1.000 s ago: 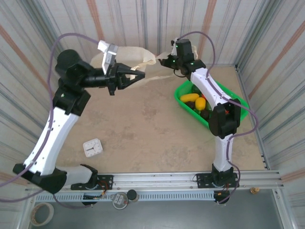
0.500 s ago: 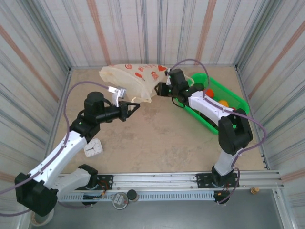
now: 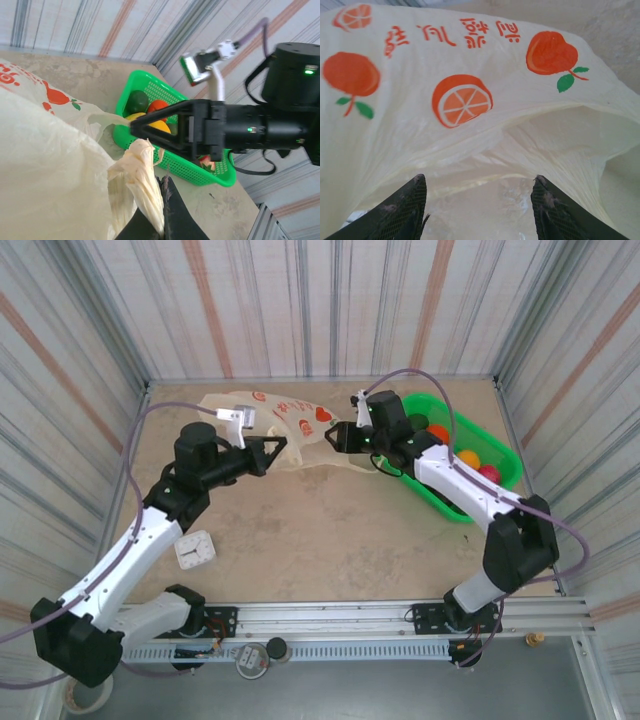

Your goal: Place the fake fruits into the plastic bag and tie a complex knot

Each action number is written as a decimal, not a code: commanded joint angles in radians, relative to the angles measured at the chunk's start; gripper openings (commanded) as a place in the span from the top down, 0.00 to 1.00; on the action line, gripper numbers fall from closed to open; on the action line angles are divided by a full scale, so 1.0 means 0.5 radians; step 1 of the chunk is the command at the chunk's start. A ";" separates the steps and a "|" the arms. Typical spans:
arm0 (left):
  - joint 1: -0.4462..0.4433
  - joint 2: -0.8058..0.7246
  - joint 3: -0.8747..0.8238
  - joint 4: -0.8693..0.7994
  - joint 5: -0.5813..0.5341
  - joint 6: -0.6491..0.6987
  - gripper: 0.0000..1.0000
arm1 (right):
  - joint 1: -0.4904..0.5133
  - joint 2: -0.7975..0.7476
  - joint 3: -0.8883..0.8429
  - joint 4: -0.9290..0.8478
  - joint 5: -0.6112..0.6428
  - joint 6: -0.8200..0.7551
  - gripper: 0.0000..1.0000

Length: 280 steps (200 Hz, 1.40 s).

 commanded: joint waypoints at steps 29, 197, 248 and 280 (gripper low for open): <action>0.034 -0.017 0.031 0.055 -0.088 -0.255 1.00 | -0.368 -0.379 -0.119 -0.465 0.083 -0.009 0.42; -0.009 0.037 0.142 0.037 -0.062 -0.001 1.00 | -0.838 0.811 0.526 -1.057 0.717 -0.077 0.27; 0.038 0.085 0.090 0.181 0.016 -0.070 1.00 | -0.851 0.991 0.575 -1.046 0.718 -0.149 0.28; 0.043 0.072 0.075 0.194 0.018 -0.056 1.00 | -0.866 1.003 0.561 -1.017 0.662 -0.166 0.32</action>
